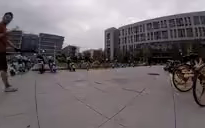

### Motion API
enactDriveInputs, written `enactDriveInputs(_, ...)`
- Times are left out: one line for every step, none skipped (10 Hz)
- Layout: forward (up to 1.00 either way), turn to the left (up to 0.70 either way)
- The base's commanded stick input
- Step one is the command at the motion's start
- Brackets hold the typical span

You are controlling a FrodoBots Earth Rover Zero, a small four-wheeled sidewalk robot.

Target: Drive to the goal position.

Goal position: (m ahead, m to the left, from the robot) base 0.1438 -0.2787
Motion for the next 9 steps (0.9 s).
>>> enactDriveInputs(0.00, 0.70)
enactDriveInputs(0.00, 0.70)
enactDriveInputs(0.00, 0.70)
enactDriveInputs(0.00, 0.70)
enactDriveInputs(0.00, 0.70)
enactDriveInputs(0.00, 0.70)
enactDriveInputs(0.00, 0.70)
enactDriveInputs(0.00, 0.70)
enactDriveInputs(0.00, 0.70)
